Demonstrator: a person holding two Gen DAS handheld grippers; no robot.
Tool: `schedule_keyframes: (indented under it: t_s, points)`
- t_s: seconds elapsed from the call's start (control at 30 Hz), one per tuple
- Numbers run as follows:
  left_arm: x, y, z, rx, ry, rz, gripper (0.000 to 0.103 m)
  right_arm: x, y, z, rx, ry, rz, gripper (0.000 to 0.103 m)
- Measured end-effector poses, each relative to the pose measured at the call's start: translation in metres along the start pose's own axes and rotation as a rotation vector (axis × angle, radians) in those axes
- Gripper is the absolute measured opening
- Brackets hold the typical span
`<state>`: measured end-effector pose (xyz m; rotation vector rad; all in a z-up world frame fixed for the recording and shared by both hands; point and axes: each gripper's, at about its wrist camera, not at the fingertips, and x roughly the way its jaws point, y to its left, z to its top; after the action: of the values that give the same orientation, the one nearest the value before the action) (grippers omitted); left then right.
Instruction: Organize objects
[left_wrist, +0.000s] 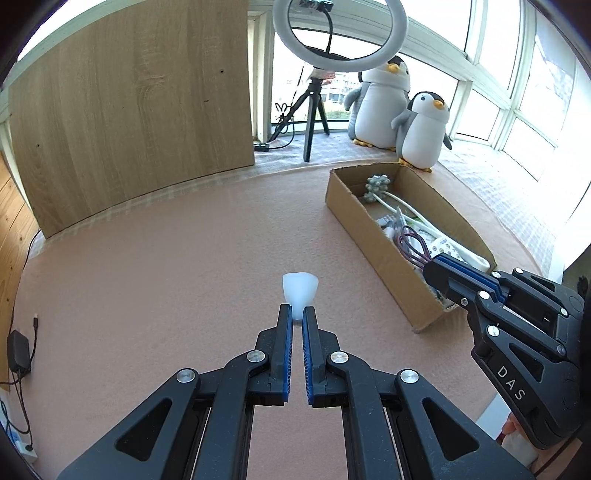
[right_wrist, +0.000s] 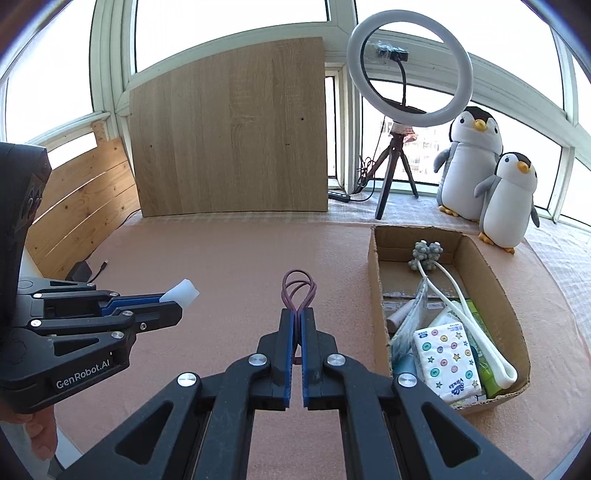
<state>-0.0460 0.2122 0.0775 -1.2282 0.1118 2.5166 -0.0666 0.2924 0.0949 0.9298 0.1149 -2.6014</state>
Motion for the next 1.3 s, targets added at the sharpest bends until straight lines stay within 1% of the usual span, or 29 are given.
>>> schedule_keyframes:
  t_s: [0.27,0.47,0.67,1.0,1.07,1.1,1.13,1.17,1.2,1.23,1.27,1.3]
  points:
    - [0.032,-0.079,0.044,0.133,-0.022,-0.124,0.005,-0.023,-0.072,-0.017,0.106,-0.001,-0.14,0.003]
    - [0.062,-0.119,0.077,0.182,-0.027,-0.169,0.005,-0.026,-0.118,-0.021,0.157,0.0,-0.207,0.003]
    - [0.087,-0.137,0.097,0.185,-0.018,-0.18,0.005,-0.018,-0.144,-0.009,0.163,-0.019,-0.232,0.003]
    - [0.11,-0.138,0.104,0.176,0.009,-0.175,0.007,0.002,-0.164,0.001,0.169,-0.022,-0.228,0.003]
    - [0.113,-0.136,0.104,0.171,0.013,-0.165,0.013,0.005,-0.165,0.0,0.17,-0.018,-0.228,0.004]
    - [0.116,-0.135,0.103,0.163,0.014,-0.148,0.027,0.007,-0.166,0.0,0.174,-0.013,-0.238,0.004]
    - [0.119,-0.134,0.101,0.16,0.023,-0.117,0.049,0.01,-0.167,-0.002,0.181,-0.004,-0.252,0.007]
    - [0.12,-0.132,0.1,0.153,0.024,-0.092,0.059,0.014,-0.169,-0.003,0.187,0.02,-0.249,0.023]
    - [0.118,-0.129,0.099,0.144,0.008,-0.086,0.072,0.016,-0.17,-0.005,0.189,0.033,-0.25,0.032]
    - [0.115,-0.126,0.099,0.143,-0.012,-0.097,0.075,0.014,-0.169,-0.007,0.19,0.022,-0.263,0.047]
    - [0.112,-0.125,0.099,0.15,-0.024,-0.102,0.075,0.011,-0.168,-0.009,0.191,0.01,-0.267,0.049]
    - [0.11,-0.125,0.098,0.156,-0.028,-0.096,0.075,0.009,-0.167,-0.01,0.191,0.011,-0.265,0.049]
